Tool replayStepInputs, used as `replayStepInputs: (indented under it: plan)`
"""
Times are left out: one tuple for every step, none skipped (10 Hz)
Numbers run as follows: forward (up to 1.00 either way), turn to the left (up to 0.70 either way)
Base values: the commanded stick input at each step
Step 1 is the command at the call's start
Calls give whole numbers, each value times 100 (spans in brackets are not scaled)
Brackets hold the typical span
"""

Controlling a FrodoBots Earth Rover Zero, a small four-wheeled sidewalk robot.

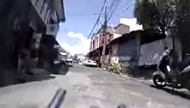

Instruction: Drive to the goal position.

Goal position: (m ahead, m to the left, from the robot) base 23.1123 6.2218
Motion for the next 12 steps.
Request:
replayStepInputs:
  plan:
    - [70,-1]
    - [70,-7]
    - [70,-27]
    - [70,-33]
    - [70,-33]
    - [70,-24]
    - [70,-10]
    - [70,0]
    - [70,0]
    - [70,0]
    - [70,0]
    - [70,0]
